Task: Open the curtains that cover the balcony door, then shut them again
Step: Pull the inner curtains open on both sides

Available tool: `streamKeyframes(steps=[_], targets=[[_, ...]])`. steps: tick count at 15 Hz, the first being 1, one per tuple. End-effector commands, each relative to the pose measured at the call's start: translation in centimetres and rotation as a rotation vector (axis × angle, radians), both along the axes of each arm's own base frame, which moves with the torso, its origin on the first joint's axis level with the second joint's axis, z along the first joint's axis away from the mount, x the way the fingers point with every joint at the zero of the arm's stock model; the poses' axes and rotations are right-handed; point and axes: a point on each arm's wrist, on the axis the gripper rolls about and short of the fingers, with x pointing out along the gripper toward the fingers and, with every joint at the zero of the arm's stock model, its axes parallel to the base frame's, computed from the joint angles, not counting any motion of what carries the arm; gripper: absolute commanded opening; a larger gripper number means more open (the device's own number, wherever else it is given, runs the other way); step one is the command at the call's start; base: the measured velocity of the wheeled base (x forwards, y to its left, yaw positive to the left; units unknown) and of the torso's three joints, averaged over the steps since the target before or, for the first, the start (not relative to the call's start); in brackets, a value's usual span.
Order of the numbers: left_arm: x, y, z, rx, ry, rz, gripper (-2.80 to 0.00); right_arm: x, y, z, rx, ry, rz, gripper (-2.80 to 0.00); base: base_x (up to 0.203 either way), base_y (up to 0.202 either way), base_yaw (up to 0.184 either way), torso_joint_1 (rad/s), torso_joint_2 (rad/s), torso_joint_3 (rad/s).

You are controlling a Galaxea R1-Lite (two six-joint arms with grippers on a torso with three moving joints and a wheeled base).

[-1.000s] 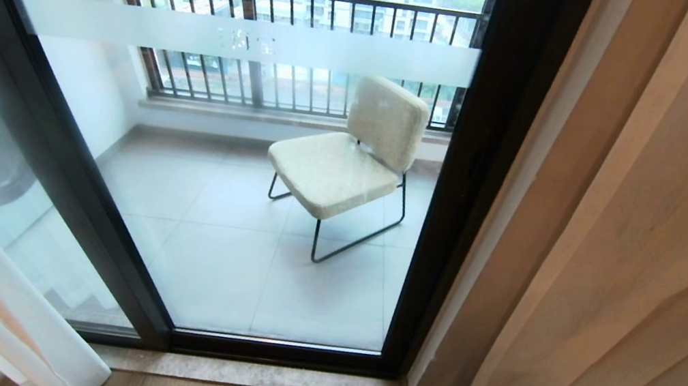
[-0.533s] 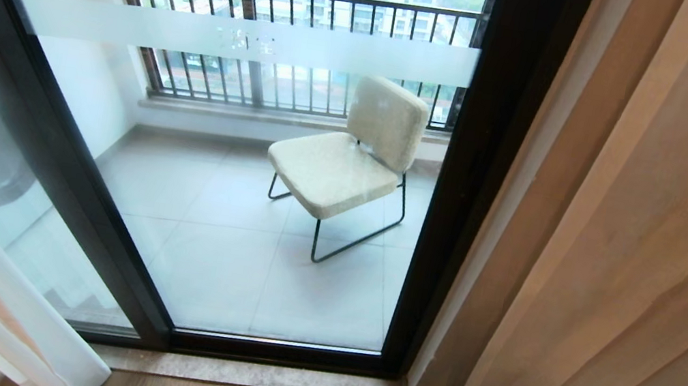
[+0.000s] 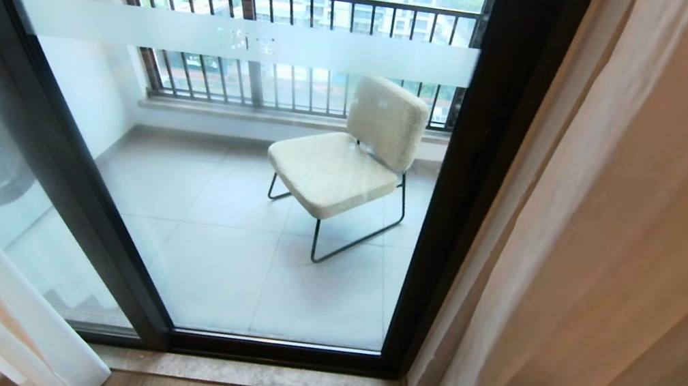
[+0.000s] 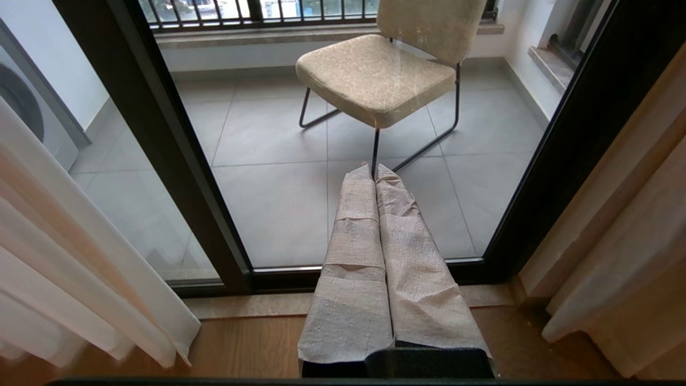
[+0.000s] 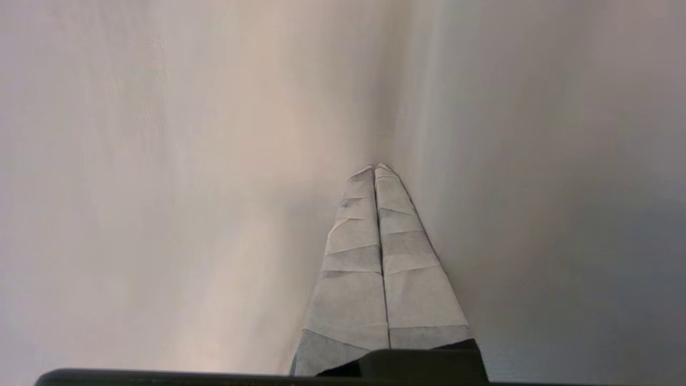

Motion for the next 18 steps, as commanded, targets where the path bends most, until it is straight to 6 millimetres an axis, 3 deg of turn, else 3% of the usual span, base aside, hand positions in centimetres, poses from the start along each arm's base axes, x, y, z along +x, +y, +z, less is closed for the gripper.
streamKeyframes(steps=[1, 9, 18], targets=[[0.0, 0.0, 0.0, 0.000, -0.001, -0.001, -2.80, -4.5, 4.0, 0.9, -0.034, -0.047, 0.062, -2.80, 0.000, 0.000, 0.000, 0.000, 0.00, 0.000], [0.0, 0.0, 0.0, 0.000, -0.001, 0.000, -2.80, -12.8, 11.5, -3.2, -0.017, -0.021, 0.266, -2.80, 0.000, 0.000, 0.000, 0.000, 0.00, 0.000], [0.0, 0.0, 0.0, 0.000, -0.001, 0.000, -2.80, -21.0, 14.8, -11.3, 0.016, -0.032, 0.399, -2.80, 0.000, 0.000, 0.000, 0.000, 0.00, 0.000]])
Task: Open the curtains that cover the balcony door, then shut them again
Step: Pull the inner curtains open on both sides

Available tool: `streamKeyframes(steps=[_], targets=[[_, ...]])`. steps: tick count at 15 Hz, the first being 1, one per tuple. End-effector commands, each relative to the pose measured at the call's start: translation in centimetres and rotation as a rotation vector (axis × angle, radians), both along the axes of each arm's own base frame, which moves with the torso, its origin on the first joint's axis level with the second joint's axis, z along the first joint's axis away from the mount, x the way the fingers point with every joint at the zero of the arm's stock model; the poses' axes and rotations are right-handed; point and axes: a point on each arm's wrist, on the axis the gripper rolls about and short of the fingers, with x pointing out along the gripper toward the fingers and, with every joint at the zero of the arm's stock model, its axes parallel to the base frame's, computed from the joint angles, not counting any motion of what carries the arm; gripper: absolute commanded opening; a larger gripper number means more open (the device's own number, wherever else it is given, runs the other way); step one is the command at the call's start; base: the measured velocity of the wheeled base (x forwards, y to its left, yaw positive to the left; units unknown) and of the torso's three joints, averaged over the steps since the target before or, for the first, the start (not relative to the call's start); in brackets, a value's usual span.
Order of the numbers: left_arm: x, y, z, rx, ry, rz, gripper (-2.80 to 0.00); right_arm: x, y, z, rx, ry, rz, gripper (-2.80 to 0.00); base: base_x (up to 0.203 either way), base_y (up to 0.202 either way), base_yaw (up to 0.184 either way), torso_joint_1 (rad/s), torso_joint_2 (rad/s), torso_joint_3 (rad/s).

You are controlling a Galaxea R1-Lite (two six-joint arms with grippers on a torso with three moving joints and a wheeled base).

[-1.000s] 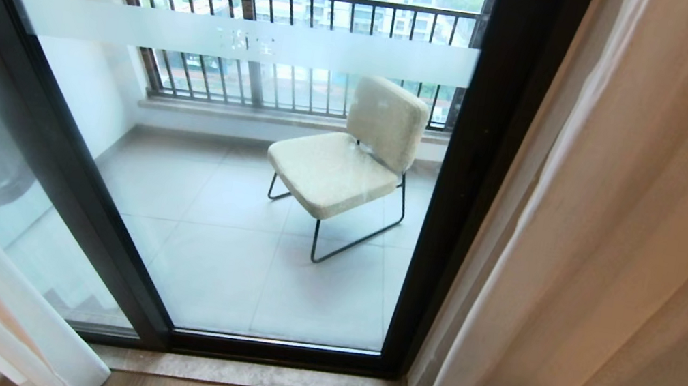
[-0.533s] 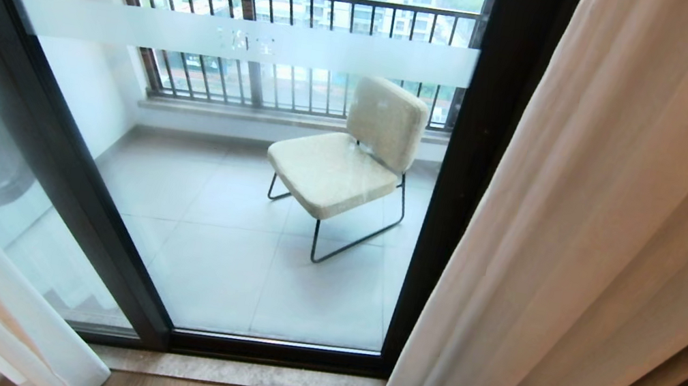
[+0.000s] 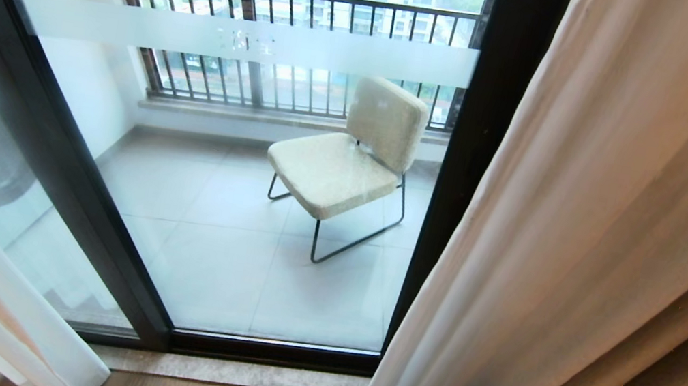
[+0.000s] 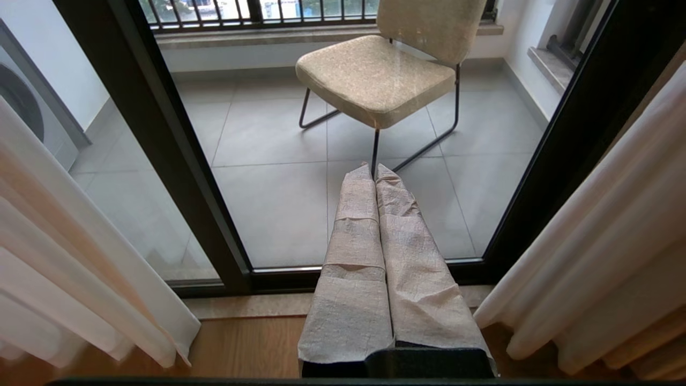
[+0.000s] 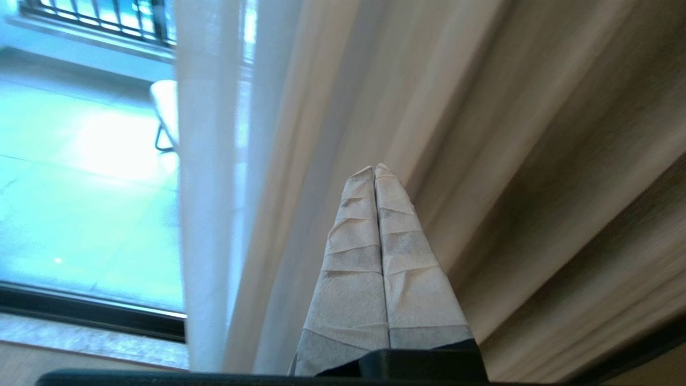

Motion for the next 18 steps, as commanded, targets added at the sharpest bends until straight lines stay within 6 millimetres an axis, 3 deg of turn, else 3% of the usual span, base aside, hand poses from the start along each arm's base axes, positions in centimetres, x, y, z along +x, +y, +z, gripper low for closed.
streamKeyframes(steps=[1, 4, 10, 15, 18], targets=[[0.0, 0.0, 0.0, 0.000, 0.000, 0.000, -2.80, -3.0, 0.4, -2.0, -0.002, -0.071, 0.053, -2.80, 0.000, 0.000, 0.000, 0.000, 0.00, 0.000], [0.0, 0.0, 0.0, 0.000, 0.000, 0.000, -2.80, -5.0, 0.5, -5.9, 0.020, -0.062, 0.087, -2.80, 0.000, 0.000, 0.000, 0.000, 0.00, 0.000], [0.0, 0.0, 0.0, 0.000, 0.000, 0.000, -2.80, -7.7, 0.4, -10.2, 0.121, 0.001, 0.091, -2.80, 0.000, 0.000, 0.000, 0.000, 0.00, 0.000], [0.0, 0.0, 0.0, 0.000, 0.000, 0.000, -2.80, -7.8, 0.3, -11.1, 0.170, 0.048, 0.009, -2.80, 0.000, 0.000, 0.000, 0.000, 0.00, 0.000], [0.0, 0.0, 0.0, 0.000, 0.000, 0.000, -2.80, -7.7, 0.1, -12.4, 0.189, 0.160, -0.091, -2.80, 0.000, 0.000, 0.000, 0.000, 0.00, 0.000]])
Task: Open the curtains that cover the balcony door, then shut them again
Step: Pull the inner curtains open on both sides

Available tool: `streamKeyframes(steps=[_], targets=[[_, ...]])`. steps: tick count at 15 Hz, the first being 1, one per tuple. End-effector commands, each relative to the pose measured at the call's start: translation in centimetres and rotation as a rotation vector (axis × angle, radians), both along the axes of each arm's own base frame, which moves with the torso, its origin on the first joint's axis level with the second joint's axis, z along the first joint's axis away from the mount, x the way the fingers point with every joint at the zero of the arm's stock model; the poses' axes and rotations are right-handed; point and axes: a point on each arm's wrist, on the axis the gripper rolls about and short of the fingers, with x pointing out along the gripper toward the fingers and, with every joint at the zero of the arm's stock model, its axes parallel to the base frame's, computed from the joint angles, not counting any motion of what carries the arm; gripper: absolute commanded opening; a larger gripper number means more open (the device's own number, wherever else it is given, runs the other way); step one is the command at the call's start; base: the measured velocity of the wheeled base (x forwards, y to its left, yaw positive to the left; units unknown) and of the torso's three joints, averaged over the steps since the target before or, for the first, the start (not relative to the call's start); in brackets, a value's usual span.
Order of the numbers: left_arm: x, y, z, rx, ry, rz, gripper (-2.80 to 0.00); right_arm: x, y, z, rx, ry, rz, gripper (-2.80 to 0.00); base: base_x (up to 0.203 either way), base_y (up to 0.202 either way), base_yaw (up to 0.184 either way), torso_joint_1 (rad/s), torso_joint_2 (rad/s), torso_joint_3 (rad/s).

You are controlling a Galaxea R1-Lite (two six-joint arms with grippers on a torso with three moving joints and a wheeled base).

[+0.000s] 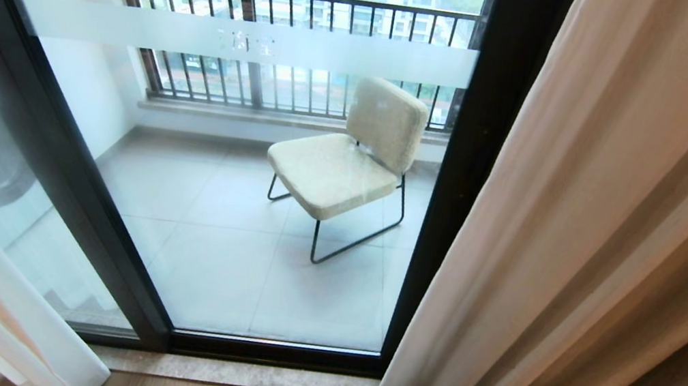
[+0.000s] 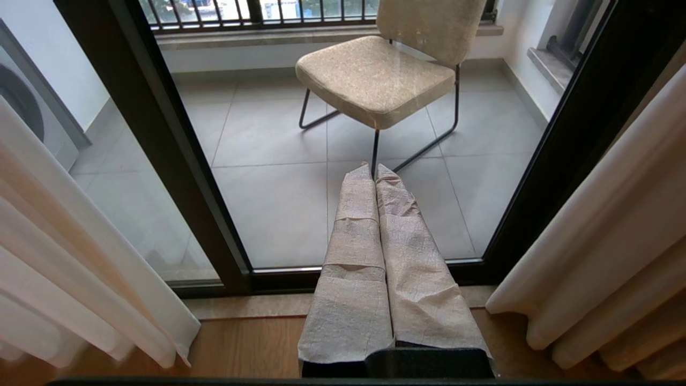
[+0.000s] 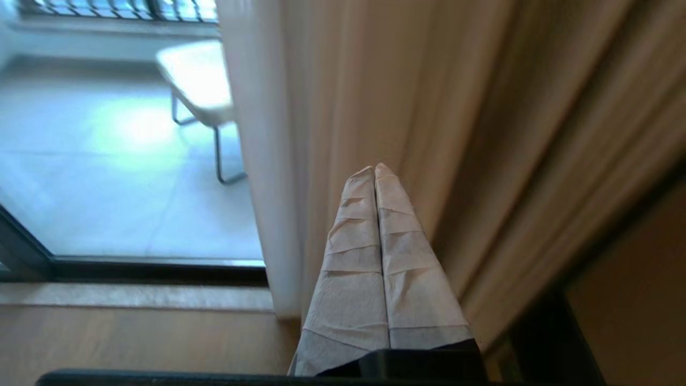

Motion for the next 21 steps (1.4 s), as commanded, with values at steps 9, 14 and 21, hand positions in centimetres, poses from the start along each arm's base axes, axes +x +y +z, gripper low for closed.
streamKeyframes(steps=[9, 14, 21], targets=[[0.00, 0.00, 0.00, 0.000, -0.001, 0.000, -2.80, -0.01, -0.04, -0.15, 0.080, 0.011, -0.014, -2.80, 0.000, 0.000, 0.000, 0.000, 0.00, 0.000], [0.00, 0.00, 0.00, 0.000, -0.001, 0.000, -2.80, -0.01, -0.04, -0.15, 0.101, 0.010, -0.017, -2.80, 0.000, 0.000, 0.000, 0.000, 0.00, 0.000], [0.00, 0.00, 0.00, 0.000, -0.001, 0.000, -2.80, -0.01, -0.04, -0.15, 0.101, 0.010, -0.017, -2.80, 0.000, 0.000, 0.000, 0.000, 0.00, 0.000]])
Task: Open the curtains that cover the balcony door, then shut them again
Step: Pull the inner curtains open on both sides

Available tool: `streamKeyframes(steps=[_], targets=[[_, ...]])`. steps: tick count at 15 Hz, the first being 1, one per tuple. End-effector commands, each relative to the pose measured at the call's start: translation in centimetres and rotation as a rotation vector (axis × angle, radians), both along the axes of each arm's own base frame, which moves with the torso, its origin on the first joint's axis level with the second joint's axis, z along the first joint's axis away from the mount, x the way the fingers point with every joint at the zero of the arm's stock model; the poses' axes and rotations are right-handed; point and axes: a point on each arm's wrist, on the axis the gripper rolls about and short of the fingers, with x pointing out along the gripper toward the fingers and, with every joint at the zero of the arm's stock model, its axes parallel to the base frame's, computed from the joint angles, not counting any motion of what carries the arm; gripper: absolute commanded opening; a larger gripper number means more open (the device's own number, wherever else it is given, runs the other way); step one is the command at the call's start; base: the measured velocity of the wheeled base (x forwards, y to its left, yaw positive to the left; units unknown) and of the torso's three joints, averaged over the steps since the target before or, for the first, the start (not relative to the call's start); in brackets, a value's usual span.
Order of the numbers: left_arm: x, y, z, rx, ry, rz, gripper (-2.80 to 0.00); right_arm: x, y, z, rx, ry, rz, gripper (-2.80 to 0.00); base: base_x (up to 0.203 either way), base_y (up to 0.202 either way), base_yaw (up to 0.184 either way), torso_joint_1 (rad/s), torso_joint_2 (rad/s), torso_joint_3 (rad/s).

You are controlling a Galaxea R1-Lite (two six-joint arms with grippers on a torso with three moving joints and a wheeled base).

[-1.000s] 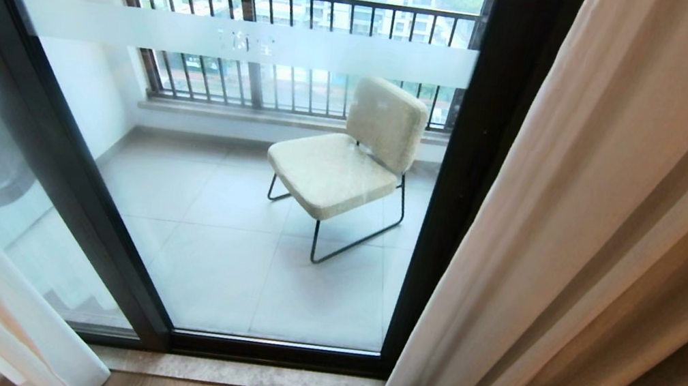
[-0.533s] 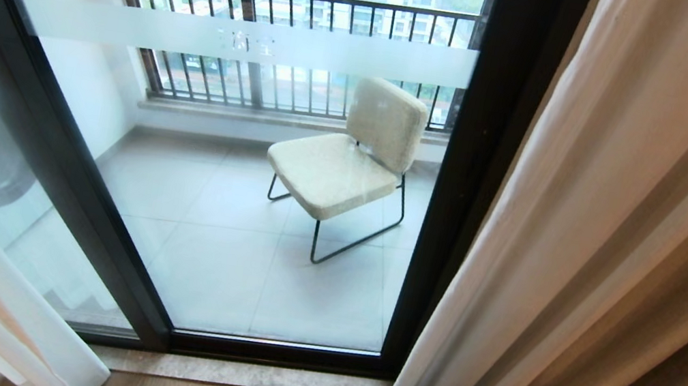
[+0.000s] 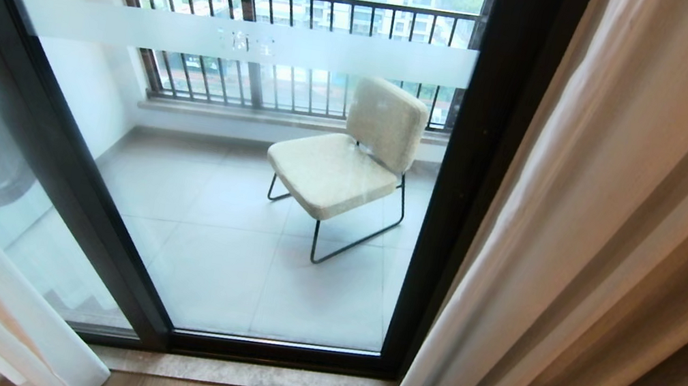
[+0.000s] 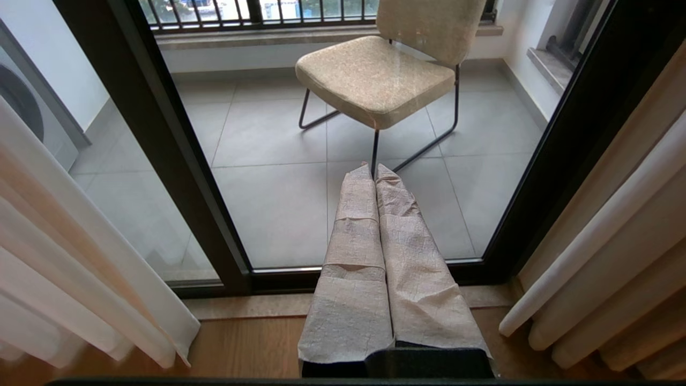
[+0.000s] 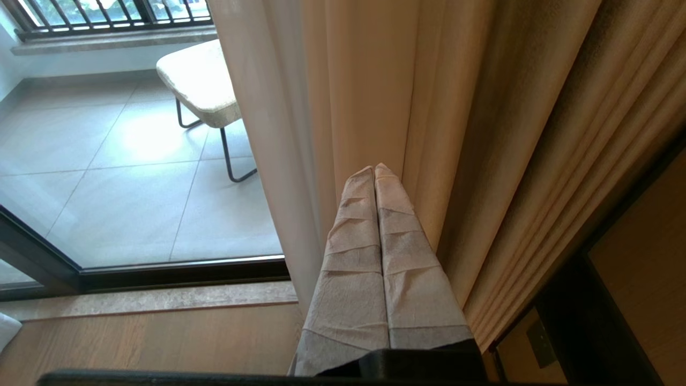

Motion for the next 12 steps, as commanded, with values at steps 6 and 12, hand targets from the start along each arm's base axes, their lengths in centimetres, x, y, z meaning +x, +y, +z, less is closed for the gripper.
streamKeyframes(steps=[6, 12], targets=[[0.00, 0.00, 0.00, 0.000, 0.000, 0.000, -2.80, 0.01, 0.00, 0.00, 0.000, 0.002, 0.001, -2.80, 0.000, 0.000, 0.000, 0.000, 0.00, 0.000], [0.00, 0.00, 0.00, 0.002, 0.000, 0.000, -2.80, 0.01, 0.00, 0.01, 0.000, 0.001, 0.001, -2.80, 0.000, 0.000, 0.000, 0.000, 0.00, 0.000]])
